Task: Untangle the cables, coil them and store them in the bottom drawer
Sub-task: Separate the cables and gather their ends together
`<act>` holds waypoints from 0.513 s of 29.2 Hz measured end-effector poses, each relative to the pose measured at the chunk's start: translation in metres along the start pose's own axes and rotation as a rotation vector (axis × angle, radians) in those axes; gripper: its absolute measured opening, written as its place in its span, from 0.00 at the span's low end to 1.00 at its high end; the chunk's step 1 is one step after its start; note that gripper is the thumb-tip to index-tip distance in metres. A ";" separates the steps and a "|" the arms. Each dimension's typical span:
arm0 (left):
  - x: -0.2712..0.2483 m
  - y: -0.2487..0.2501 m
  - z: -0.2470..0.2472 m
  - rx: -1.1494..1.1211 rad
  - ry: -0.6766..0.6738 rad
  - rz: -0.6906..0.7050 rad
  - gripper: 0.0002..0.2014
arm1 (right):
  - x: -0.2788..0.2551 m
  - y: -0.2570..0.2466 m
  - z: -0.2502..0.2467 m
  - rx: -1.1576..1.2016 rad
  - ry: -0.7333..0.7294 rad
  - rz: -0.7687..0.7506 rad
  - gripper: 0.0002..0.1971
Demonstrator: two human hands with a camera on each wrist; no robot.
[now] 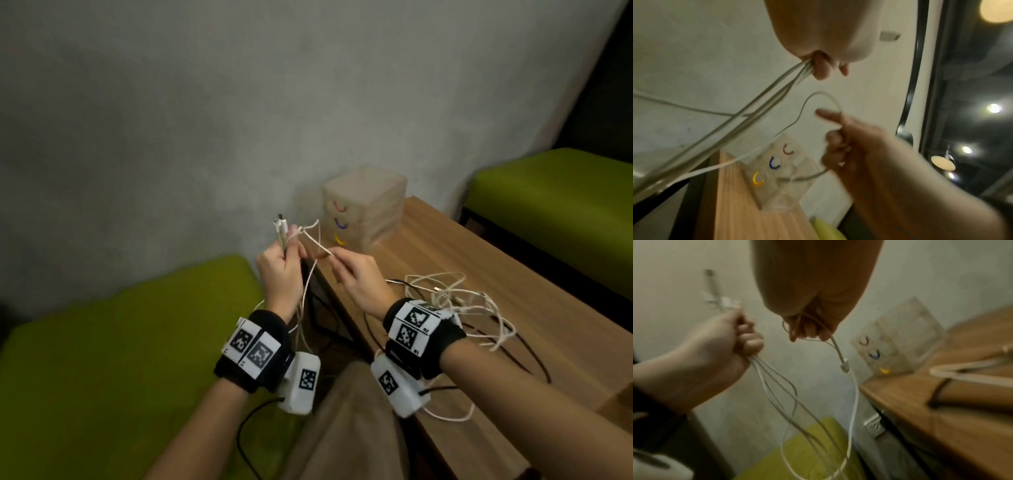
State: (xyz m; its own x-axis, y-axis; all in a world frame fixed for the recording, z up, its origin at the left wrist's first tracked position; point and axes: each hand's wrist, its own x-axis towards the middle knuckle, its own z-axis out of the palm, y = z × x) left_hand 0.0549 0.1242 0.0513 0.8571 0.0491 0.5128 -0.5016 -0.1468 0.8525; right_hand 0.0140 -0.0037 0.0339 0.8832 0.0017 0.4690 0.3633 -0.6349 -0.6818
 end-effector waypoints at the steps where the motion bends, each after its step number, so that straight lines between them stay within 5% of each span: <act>1: 0.005 0.000 -0.009 -0.035 0.050 -0.010 0.21 | 0.003 0.000 0.010 0.002 -0.083 0.031 0.12; 5: 0.011 0.004 -0.026 -0.210 0.004 -0.023 0.13 | 0.007 -0.006 0.038 -0.515 -0.568 0.066 0.16; 7: 0.008 0.002 -0.026 -0.242 -0.056 -0.022 0.10 | 0.013 -0.018 0.034 -0.586 -0.468 0.099 0.18; 9: 0.006 0.002 -0.023 -0.217 -0.078 -0.017 0.10 | 0.017 -0.032 0.026 -0.330 -0.329 0.047 0.18; 11: 0.006 0.004 -0.017 -0.188 -0.057 -0.011 0.12 | 0.020 -0.047 0.022 -0.086 -0.332 0.021 0.14; 15: 0.014 0.007 -0.010 -0.367 -0.105 -0.081 0.15 | 0.015 -0.048 0.030 0.002 -0.309 0.080 0.15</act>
State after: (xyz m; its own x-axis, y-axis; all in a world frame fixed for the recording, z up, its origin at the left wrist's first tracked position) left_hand 0.0623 0.1337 0.0659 0.8936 -0.0583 0.4451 -0.4237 0.2178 0.8792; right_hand 0.0183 0.0499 0.0571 0.9573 0.1867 0.2209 0.2891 -0.6410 -0.7110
